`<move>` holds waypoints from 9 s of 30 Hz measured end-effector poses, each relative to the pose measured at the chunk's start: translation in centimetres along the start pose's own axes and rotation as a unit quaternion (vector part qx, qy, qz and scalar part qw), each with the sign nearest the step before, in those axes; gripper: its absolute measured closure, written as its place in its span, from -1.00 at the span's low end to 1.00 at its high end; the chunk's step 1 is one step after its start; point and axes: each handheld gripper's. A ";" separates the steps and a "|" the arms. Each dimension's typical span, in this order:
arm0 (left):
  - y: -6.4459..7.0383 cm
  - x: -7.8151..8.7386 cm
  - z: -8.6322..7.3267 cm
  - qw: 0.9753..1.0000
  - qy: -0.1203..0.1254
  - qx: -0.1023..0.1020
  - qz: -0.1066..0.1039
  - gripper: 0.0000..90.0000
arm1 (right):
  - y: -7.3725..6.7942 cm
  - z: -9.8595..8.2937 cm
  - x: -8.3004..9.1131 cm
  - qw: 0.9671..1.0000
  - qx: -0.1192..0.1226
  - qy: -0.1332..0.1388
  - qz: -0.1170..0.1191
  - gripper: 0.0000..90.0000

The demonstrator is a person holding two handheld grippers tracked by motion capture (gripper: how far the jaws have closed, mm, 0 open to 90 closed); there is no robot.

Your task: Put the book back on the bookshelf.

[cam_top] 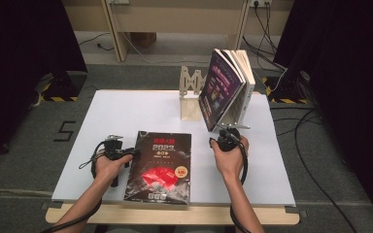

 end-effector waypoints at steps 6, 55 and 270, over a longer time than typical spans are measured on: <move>1.1 0.1 -0.6 1.000 -0.012 -0.014 0.002 0.47 | -0.6 0.2 -1.4 1.000 -0.001 -0.023 0.016 0.38; 4.9 -0.1 -2.0 0.996 -0.048 -0.075 -0.025 0.39 | 0.4 3.4 -7.5 0.996 -0.030 -0.071 0.049 0.23; 19.6 2.1 11.3 0.980 0.120 -0.160 0.001 0.86 | -9.7 11.4 8.1 0.974 0.042 0.214 0.060 0.82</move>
Point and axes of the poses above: each handheld gripper's, and its own axes: x roughly backward along the jaws, z roughly out of its top, y roughly to its right, and after that the axes turned 9 degrees about -y, right-handed
